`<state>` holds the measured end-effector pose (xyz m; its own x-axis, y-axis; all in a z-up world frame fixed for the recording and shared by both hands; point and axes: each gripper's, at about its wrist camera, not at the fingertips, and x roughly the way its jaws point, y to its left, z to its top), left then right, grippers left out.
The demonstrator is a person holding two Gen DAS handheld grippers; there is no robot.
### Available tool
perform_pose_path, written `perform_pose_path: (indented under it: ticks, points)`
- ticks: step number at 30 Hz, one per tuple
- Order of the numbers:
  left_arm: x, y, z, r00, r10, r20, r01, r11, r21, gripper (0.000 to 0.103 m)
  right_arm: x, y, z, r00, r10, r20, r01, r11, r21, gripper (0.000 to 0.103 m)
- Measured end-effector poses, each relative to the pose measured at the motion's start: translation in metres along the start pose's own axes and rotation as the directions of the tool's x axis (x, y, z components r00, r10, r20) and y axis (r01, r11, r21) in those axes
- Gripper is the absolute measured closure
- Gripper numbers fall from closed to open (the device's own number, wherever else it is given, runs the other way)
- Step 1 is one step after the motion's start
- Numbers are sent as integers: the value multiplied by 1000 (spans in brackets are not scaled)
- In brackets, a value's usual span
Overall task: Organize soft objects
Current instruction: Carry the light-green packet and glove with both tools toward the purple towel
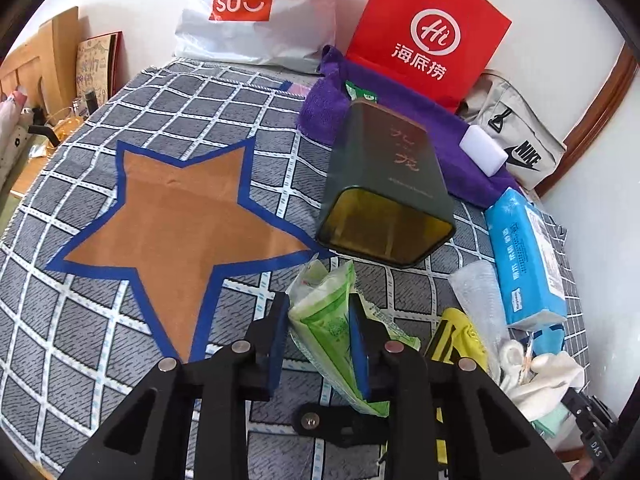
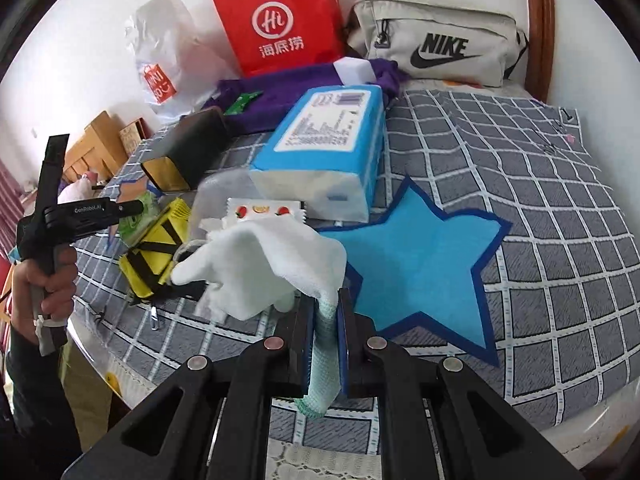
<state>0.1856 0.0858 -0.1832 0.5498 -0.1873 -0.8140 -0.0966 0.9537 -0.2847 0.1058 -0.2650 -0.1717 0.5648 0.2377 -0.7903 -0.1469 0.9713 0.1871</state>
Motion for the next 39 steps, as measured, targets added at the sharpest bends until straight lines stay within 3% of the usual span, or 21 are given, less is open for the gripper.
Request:
perform_pose_path:
  ticks: [8, 25, 39]
  points:
    - [-32, 3, 3, 999, -25, 40, 26, 999, -28, 77, -33, 5, 17, 998, 0, 70, 2, 1000, -24, 93]
    - [-77, -15, 17, 995, -46, 94, 48, 999, -22, 77, -84, 10, 53, 981, 73, 177, -73, 997, -6, 93]
    - [-81, -37, 53, 992, -53, 119, 55, 998, -11, 77, -79, 12, 107, 976, 56, 210, -60, 998, 11, 93]
